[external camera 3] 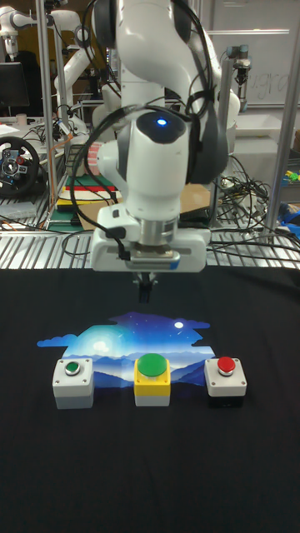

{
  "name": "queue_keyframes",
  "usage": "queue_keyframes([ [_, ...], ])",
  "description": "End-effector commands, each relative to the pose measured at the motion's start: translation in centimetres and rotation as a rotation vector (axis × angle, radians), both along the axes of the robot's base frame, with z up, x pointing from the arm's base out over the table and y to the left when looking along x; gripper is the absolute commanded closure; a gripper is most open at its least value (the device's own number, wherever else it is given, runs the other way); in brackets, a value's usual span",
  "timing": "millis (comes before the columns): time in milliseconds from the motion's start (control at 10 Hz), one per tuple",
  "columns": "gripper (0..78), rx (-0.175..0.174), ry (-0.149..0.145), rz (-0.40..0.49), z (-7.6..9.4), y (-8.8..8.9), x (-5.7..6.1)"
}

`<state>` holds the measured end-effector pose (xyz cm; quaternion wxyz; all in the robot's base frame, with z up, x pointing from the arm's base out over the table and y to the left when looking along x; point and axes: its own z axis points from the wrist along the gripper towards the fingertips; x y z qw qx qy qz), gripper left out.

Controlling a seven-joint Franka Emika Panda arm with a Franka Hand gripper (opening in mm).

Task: Press three buttons from left to right in sequence

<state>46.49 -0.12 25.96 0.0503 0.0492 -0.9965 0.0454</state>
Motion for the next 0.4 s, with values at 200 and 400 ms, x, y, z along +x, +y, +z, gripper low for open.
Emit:
queue_keyframes([
  [200, 76.4, -0.023, -0.031, 0.004, 0.35, -1.84, -2.29],
  [400, 76.4, -0.021, -0.027, 0.002, 0.09, -1.58, -2.4],
])
